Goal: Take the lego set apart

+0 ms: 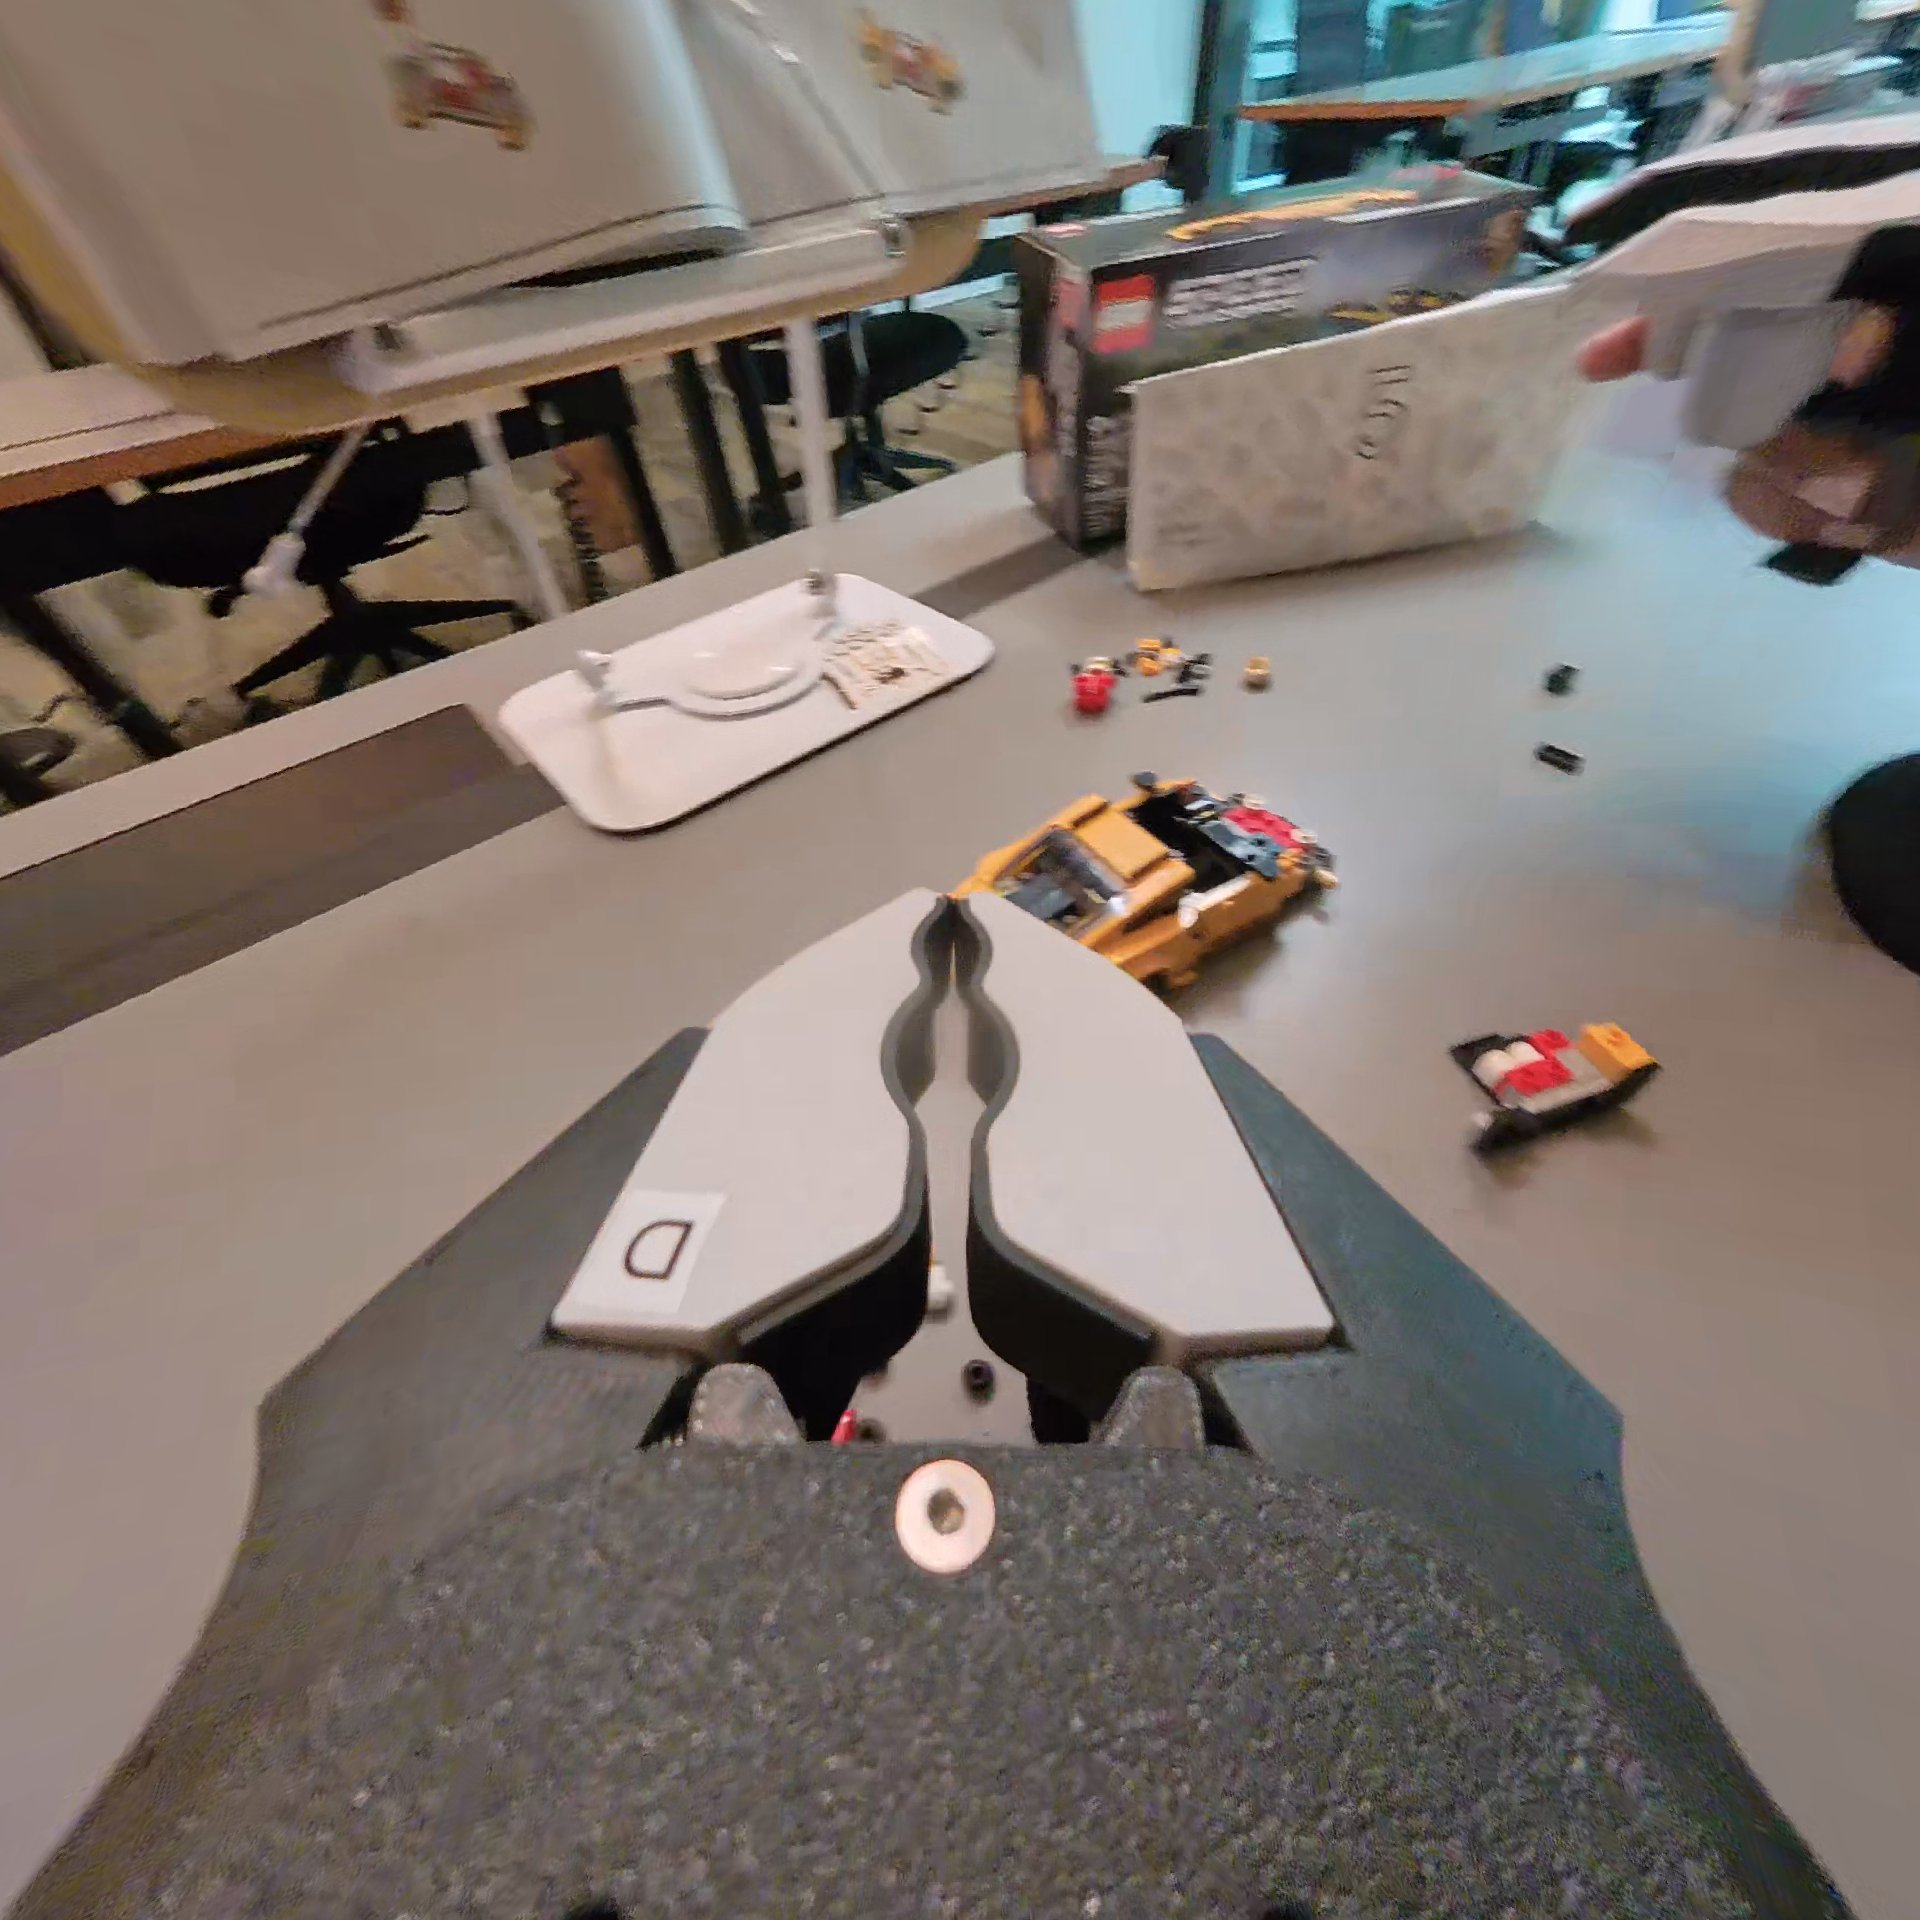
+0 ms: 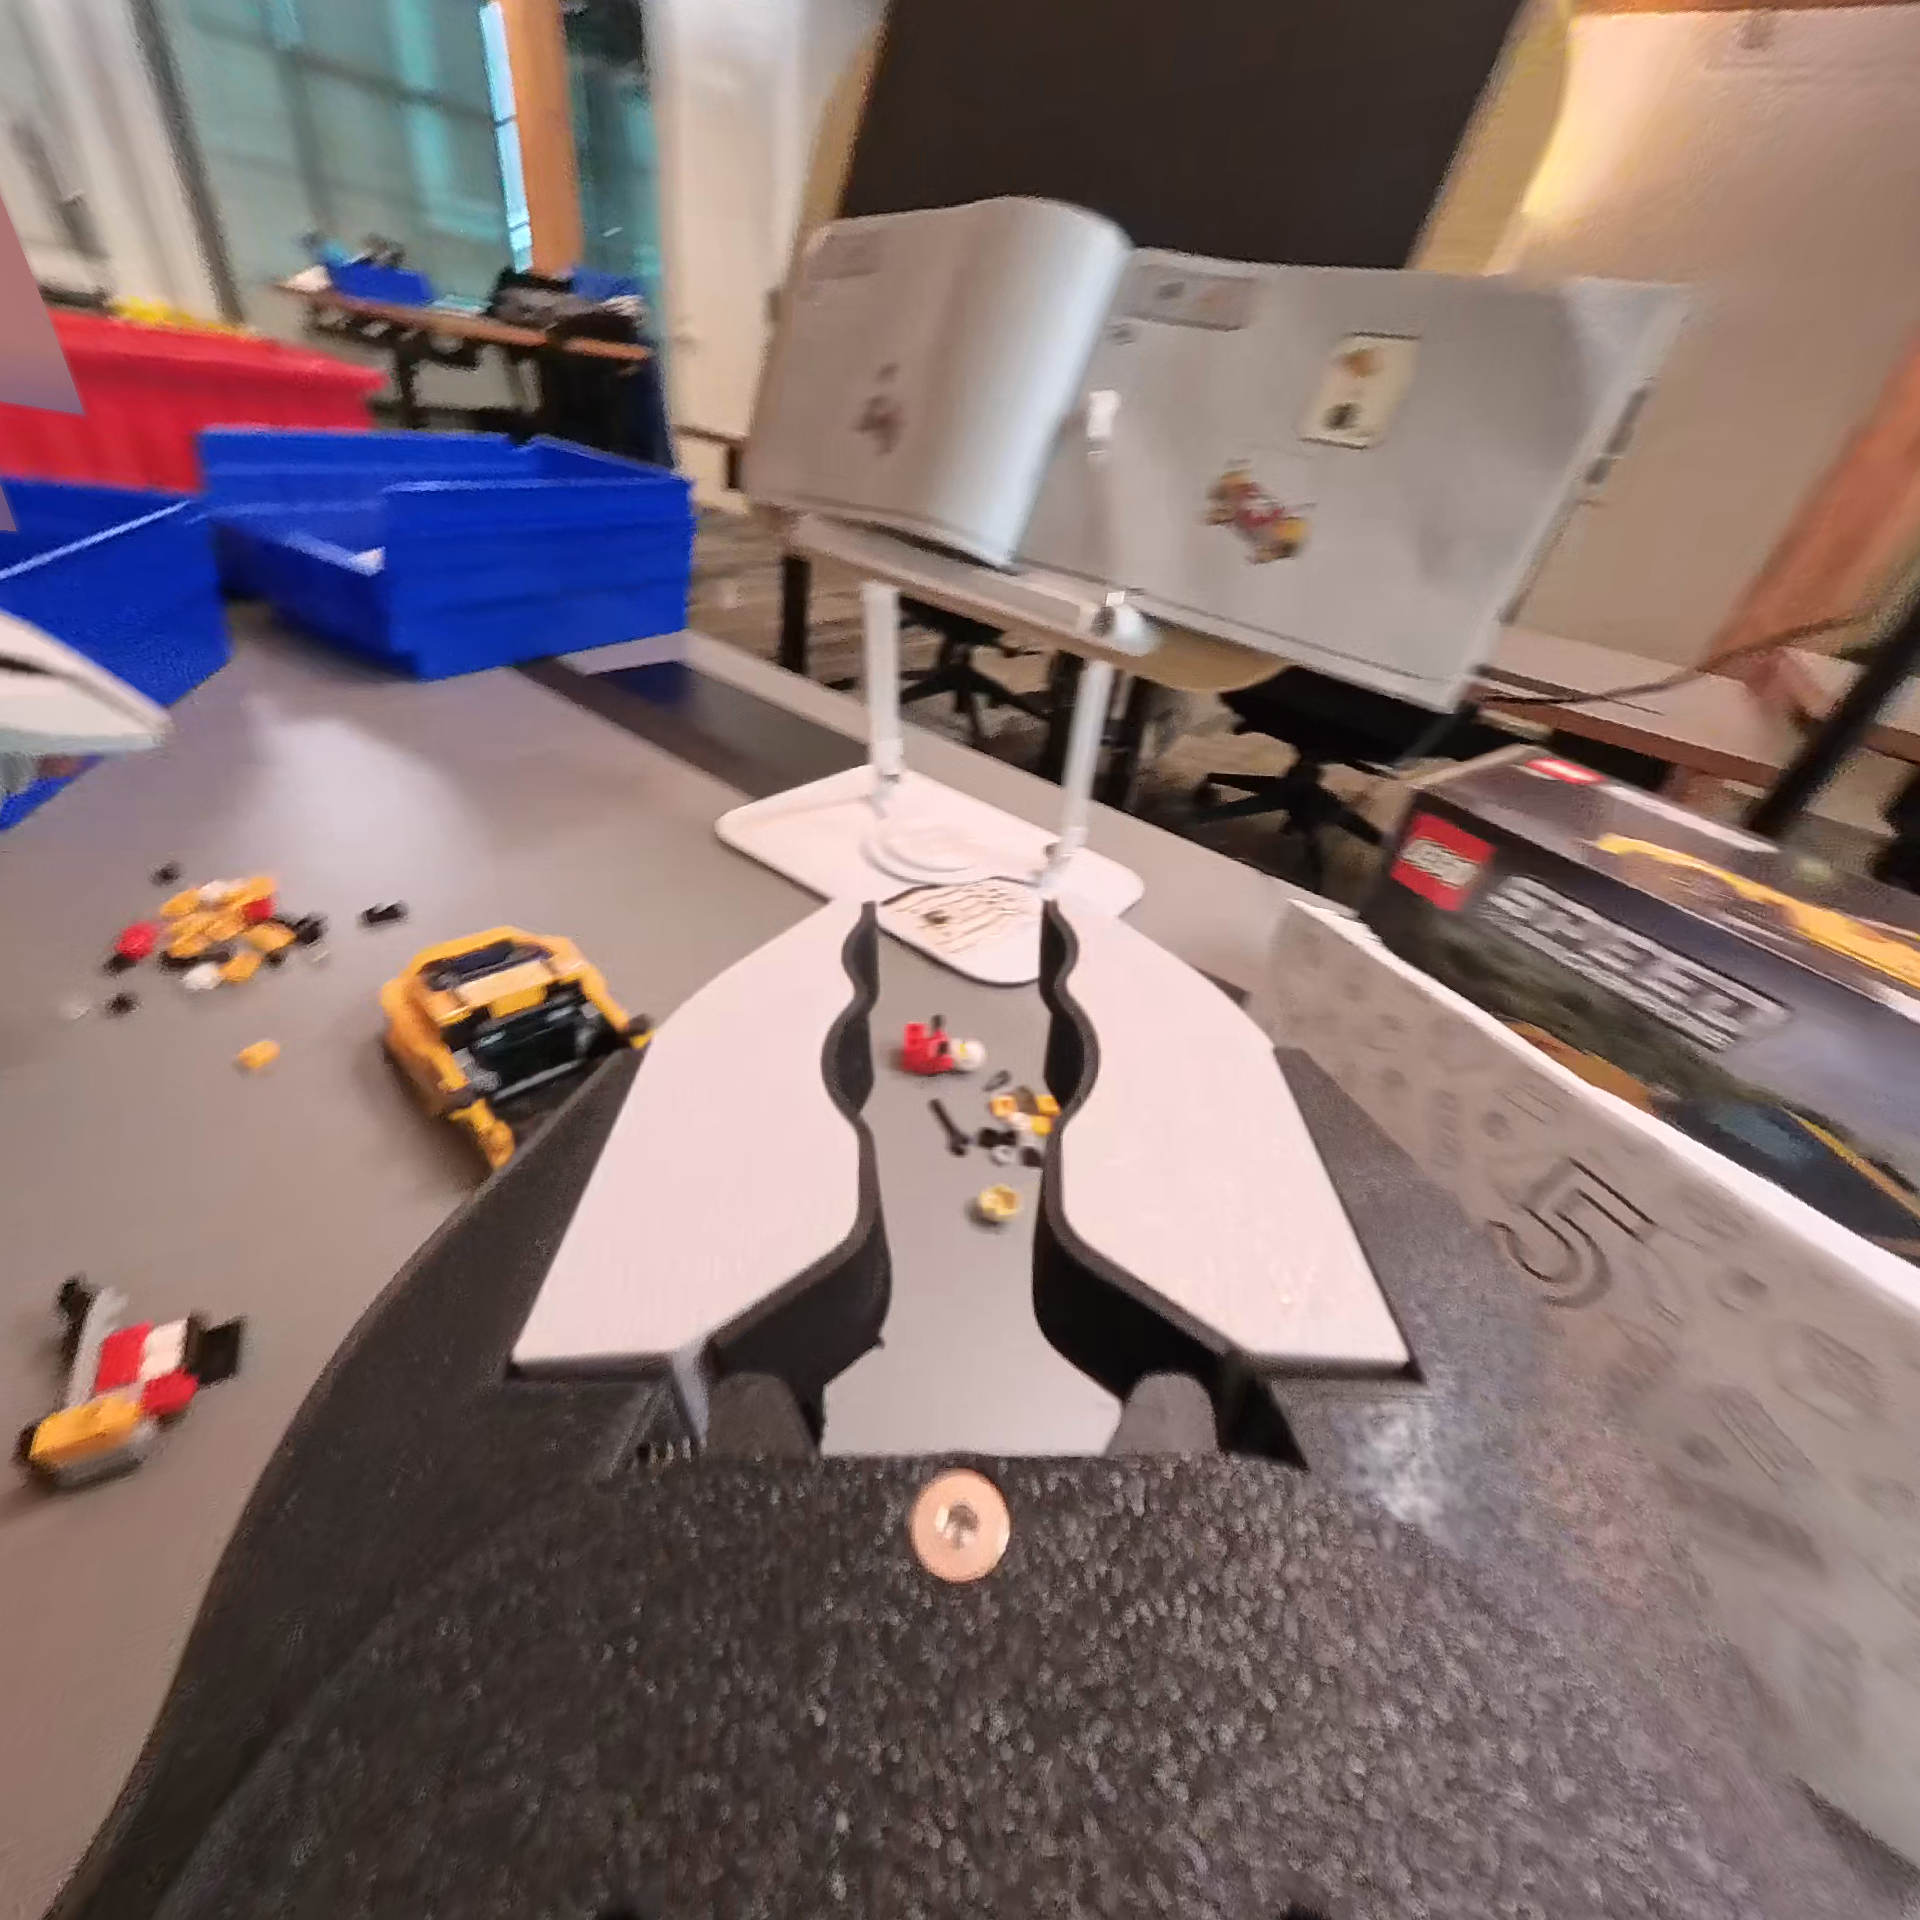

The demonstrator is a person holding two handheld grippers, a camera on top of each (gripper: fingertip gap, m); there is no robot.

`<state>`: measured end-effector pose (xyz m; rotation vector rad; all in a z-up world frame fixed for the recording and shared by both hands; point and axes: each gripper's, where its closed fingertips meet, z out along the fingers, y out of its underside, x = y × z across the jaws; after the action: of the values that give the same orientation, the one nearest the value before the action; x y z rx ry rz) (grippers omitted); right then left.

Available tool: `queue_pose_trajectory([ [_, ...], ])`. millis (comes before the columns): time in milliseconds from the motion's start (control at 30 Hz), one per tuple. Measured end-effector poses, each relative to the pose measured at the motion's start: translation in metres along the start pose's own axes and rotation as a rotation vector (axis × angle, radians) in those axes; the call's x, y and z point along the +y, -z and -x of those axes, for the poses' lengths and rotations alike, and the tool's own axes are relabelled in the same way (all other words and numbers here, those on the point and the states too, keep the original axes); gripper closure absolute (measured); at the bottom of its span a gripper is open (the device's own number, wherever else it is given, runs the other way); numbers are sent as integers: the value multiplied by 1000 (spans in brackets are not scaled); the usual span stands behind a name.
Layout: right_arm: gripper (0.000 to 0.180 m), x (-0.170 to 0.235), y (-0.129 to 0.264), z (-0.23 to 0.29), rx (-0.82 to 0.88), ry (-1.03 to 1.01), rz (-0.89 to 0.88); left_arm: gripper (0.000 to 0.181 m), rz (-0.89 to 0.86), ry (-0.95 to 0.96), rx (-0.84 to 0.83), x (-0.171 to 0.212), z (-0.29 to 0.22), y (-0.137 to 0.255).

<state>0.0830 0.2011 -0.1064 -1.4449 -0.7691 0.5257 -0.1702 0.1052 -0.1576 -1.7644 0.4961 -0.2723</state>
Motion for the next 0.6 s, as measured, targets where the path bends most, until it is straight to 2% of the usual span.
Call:
queue_pose_trajectory([
  [133, 180, -4, 15, -36, 164, -49, -37, 181, 6, 66, -78, 4, 22, 4],
  [400, 180, 0, 44, -88, 415, -92, -23, 181, -35, 111, -132, 2, 34, 7],
  [600, 180, 17, 54, -103, 472, -127, 30, 181, -37, 109, -136, 4, 33, 4],
])
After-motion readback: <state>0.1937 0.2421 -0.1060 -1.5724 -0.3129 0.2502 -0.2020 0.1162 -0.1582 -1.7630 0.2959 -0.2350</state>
